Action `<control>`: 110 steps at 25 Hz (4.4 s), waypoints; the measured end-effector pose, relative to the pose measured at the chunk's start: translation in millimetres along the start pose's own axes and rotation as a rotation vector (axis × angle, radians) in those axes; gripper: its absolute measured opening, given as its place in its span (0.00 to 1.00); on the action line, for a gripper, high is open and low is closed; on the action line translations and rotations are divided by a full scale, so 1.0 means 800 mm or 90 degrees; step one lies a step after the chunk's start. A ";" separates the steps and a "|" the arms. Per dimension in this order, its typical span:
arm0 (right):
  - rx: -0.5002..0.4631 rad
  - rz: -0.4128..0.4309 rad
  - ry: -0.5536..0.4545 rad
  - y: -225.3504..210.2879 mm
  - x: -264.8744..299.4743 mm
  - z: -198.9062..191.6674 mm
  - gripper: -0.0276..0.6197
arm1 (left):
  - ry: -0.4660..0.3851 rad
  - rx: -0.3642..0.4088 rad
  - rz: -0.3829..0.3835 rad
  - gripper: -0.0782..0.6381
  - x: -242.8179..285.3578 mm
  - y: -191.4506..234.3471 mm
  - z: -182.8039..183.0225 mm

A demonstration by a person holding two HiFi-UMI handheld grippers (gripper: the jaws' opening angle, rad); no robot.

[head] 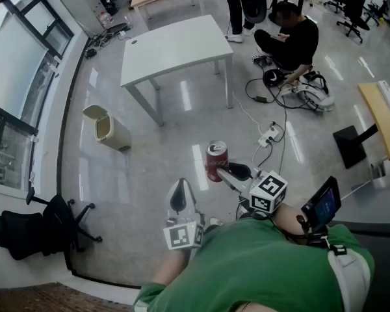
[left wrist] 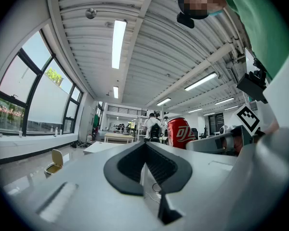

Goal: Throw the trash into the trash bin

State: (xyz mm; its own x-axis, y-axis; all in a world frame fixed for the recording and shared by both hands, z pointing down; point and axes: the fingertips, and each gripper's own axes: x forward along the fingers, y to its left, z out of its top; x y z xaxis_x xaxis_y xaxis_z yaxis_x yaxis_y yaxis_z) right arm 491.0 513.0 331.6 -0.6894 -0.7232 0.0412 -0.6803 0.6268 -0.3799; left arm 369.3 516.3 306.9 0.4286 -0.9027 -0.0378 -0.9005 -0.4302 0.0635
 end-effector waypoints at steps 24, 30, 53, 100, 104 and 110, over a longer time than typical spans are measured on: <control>-0.023 0.070 0.028 0.043 0.025 -0.002 0.15 | -0.006 0.012 0.059 0.12 -0.030 0.032 0.015; -0.037 0.171 0.060 0.092 0.080 -0.025 0.15 | -0.011 0.019 0.171 0.12 -0.079 0.095 0.013; -0.031 0.180 0.059 0.145 0.177 -0.045 0.15 | -0.042 0.008 0.209 0.12 -0.116 0.199 0.022; -0.050 0.195 0.063 -0.134 0.375 0.057 0.15 | -0.015 0.033 0.221 0.12 0.242 0.270 0.005; -0.050 0.188 0.074 -0.138 0.394 0.052 0.15 | -0.012 0.031 0.218 0.12 0.251 0.287 0.001; -0.062 0.168 0.074 -0.144 0.433 0.065 0.15 | -0.014 0.029 0.210 0.12 0.274 0.329 0.004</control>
State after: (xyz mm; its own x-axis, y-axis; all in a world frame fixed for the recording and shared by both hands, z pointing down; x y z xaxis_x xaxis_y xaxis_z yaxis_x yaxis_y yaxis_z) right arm 343.1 175.2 341.6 -0.8656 -0.4971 0.0604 -0.4905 0.8176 -0.3014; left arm 225.9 205.2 311.8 0.1117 -0.9927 -0.0448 -0.9931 -0.1132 0.0322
